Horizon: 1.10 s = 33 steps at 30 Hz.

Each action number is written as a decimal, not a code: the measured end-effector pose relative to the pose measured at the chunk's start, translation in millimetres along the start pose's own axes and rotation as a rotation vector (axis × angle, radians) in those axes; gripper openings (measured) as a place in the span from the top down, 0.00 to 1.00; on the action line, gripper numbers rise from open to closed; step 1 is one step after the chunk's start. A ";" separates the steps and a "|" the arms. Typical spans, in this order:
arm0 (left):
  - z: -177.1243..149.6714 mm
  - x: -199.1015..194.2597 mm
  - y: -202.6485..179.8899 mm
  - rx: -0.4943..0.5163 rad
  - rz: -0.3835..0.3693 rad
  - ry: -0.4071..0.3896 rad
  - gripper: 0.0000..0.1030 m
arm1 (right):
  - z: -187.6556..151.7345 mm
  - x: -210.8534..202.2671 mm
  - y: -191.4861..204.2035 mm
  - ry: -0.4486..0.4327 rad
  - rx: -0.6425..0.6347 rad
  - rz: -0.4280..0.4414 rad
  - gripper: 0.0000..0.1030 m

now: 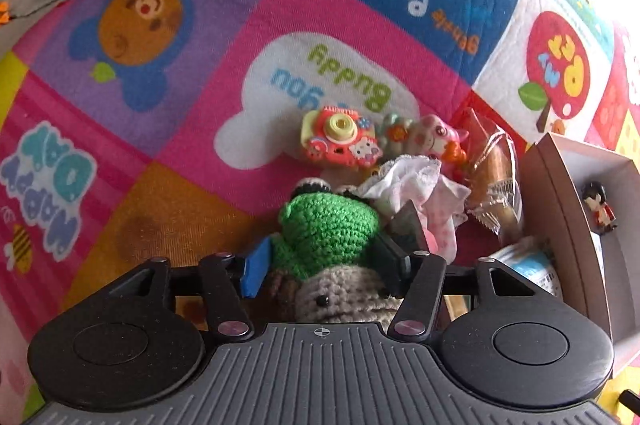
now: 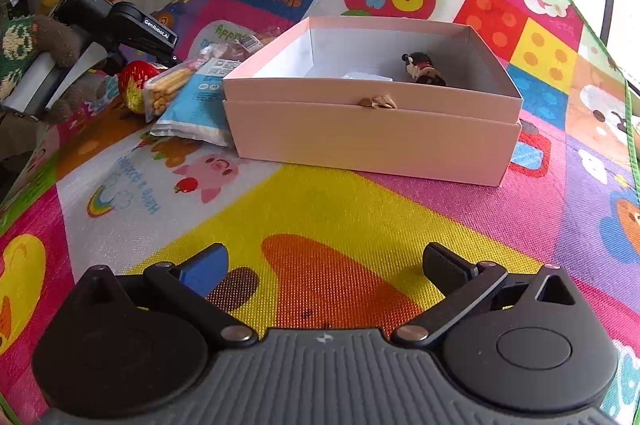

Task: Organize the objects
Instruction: 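Grasp and lift the green crochet cactus doll with the left tool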

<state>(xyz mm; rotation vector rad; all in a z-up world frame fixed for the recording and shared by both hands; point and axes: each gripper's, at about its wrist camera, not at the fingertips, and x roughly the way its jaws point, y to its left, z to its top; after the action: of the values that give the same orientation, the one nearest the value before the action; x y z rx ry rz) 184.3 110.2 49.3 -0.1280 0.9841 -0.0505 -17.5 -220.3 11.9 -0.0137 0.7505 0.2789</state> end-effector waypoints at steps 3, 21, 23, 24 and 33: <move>-13.4 -3.1 8.7 -0.066 -0.089 0.061 0.42 | -0.1 1.5 5.0 0.016 -0.025 -0.020 0.00; -141.5 -67.1 -17.0 0.246 -0.113 -0.088 0.41 | 11.6 2.7 10.9 0.073 -0.067 -0.020 0.00; -147.0 -71.2 -8.3 0.216 -0.146 -0.112 0.42 | 27.0 -10.8 14.6 0.022 -0.079 0.007 0.00; -152.1 -74.4 -2.9 0.196 -0.159 -0.124 0.42 | 39.1 -19.3 20.9 -0.019 -0.108 0.013 0.00; -163.5 -83.5 58.3 -0.110 -0.278 -0.293 0.43 | 176.0 44.7 132.4 -0.069 -0.324 0.073 0.02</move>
<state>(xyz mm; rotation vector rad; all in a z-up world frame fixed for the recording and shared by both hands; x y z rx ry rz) 1.0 162.5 21.3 -0.3628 0.6715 -0.2261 98.0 -62.3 122.2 -0.2824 0.6316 0.4665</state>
